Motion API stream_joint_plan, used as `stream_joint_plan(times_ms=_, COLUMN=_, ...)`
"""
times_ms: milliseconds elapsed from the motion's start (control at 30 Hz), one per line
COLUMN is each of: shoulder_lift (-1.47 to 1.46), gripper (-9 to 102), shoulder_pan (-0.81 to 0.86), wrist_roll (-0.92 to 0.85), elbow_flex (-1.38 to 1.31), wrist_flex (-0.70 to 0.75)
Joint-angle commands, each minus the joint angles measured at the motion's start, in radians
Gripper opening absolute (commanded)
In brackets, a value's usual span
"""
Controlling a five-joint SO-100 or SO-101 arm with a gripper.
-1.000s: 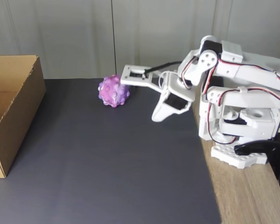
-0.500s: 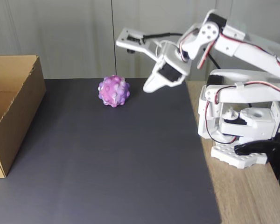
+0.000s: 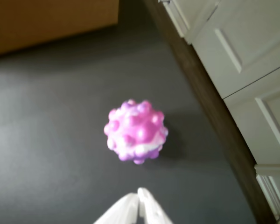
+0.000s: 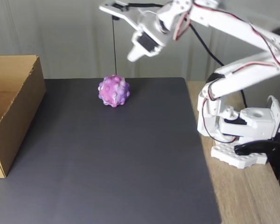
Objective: Grasp a ball and put it in the box.
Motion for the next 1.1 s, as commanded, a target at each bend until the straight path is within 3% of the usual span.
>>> stream_joint_plan(times_ms=0, shoulder_lift=-0.091, gripper=0, shoulder_pan=0.011, wrist_roll=-0.008, elbow_flex=-0.106, wrist_flex=-0.044)
stream_joint_plan(times_ms=1067, shoulder_lift=-0.54, gripper=3, shoulder_pan=0.032, wrist_roll=-0.064, elbow_flex=-0.101, wrist_flex=-0.324)
